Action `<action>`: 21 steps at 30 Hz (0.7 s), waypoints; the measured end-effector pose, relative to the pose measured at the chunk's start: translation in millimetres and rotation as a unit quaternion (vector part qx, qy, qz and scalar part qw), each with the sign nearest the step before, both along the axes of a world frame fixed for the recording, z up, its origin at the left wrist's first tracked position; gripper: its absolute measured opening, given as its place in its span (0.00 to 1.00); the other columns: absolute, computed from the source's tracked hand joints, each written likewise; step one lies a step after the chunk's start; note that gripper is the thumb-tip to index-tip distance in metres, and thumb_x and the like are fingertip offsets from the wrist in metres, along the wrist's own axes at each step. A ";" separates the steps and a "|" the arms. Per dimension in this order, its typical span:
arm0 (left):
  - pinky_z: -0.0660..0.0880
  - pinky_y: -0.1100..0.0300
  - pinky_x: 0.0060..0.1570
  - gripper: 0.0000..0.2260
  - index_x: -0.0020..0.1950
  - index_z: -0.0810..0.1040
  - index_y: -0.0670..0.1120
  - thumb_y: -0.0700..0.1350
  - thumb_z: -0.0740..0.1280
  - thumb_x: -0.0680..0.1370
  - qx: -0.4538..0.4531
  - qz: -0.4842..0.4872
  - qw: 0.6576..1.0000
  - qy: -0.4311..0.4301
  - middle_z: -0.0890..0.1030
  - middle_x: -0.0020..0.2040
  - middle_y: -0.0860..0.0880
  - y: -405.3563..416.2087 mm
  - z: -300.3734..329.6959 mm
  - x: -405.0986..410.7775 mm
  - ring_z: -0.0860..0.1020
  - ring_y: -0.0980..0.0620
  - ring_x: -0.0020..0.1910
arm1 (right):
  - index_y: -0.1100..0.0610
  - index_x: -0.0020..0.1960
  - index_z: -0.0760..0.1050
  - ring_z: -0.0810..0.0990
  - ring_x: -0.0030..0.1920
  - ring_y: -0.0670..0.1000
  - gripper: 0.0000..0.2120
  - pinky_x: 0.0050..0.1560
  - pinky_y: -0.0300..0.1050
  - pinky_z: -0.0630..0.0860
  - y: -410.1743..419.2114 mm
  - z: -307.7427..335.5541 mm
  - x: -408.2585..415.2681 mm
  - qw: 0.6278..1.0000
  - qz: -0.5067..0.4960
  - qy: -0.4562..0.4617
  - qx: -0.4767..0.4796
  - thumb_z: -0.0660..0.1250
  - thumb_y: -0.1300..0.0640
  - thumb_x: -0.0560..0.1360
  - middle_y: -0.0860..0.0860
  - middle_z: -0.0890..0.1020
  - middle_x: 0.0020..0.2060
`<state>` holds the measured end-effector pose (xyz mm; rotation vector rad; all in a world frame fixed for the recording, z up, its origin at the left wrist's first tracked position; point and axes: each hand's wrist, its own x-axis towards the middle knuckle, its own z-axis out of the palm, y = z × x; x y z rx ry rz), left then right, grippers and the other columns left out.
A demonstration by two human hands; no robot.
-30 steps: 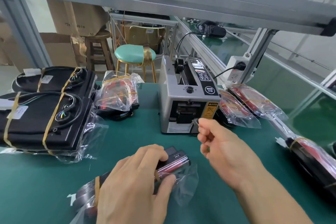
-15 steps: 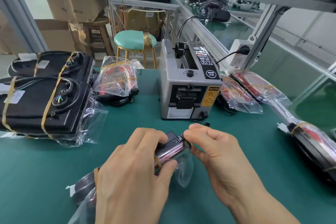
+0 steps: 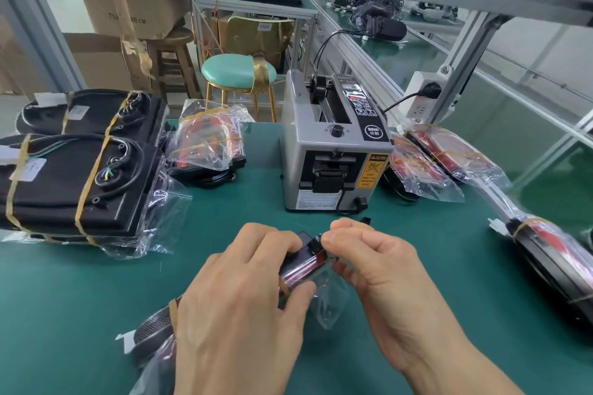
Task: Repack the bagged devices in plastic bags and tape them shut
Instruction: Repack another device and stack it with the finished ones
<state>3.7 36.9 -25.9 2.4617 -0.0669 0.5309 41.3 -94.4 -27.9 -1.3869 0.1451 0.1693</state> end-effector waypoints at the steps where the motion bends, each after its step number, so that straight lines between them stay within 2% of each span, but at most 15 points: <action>1: 0.75 0.53 0.25 0.21 0.43 0.79 0.54 0.44 0.82 0.55 0.000 0.000 1.000 0.000 0.79 0.41 0.58 0.1 -0.1 -0.1 0.77 0.48 0.29 | 0.59 0.29 0.81 0.75 0.42 0.45 0.06 0.50 0.46 0.69 0.0 -0.4 0.6 1.000 -0.002 -0.003 -0.001 0.76 0.58 0.57 0.48 0.76 0.42; 3: 0.75 0.52 0.25 0.21 0.43 0.79 0.54 0.44 0.82 0.55 -0.002 0.002 1.000 0.001 0.79 0.41 0.58 0.3 -0.3 0.0 0.77 0.48 0.29 | 0.60 0.30 0.81 0.75 0.42 0.45 0.03 0.52 0.46 0.69 0.5 -0.4 1.3 1.000 0.000 -0.007 -0.002 0.73 0.60 0.60 0.49 0.76 0.42; 8: 0.75 0.53 0.25 0.21 0.43 0.80 0.54 0.44 0.82 0.54 -0.003 -0.001 1.000 0.004 0.79 0.42 0.59 0.4 -0.6 0.3 0.77 0.48 0.30 | 0.60 0.29 0.82 0.77 0.43 0.40 0.03 0.54 0.45 0.70 2.3 1.2 2.7 0.999 -0.016 -0.012 -0.025 0.73 0.61 0.60 0.49 0.76 0.42; 14: 0.72 0.56 0.25 0.23 0.46 0.82 0.58 0.44 0.82 0.54 -0.007 -0.013 1.000 0.003 0.78 0.42 0.59 -0.3 -2.1 0.7 0.74 0.49 0.29 | 0.59 0.27 0.81 0.76 0.40 0.34 0.04 0.42 0.27 0.69 5.2 3.5 2.4 0.997 -0.030 -0.041 -0.058 0.72 0.63 0.60 0.50 0.77 0.42; 18: 0.72 0.57 0.25 0.25 0.47 0.82 0.58 0.44 0.82 0.54 -0.013 -0.018 1.000 0.004 0.78 0.42 0.59 -1.3 -2.7 1.0 0.74 0.50 0.29 | 0.59 0.26 0.80 0.77 0.41 0.35 0.05 0.47 0.36 0.67 5.9 2.8 2.2 0.995 -0.037 -0.051 -0.073 0.72 0.64 0.61 0.50 0.77 0.42; 21: 0.70 0.58 0.26 0.24 0.46 0.83 0.58 0.44 0.83 0.53 -0.005 -0.016 1.000 -0.007 0.78 0.41 0.58 -2.1 -4.1 1.1 0.73 0.50 0.28 | 0.57 0.25 0.79 0.76 0.40 0.35 0.09 0.45 0.34 0.69 6.4 1.8 1.8 0.993 -0.036 -0.066 -0.092 0.72 0.65 0.62 0.50 0.77 0.41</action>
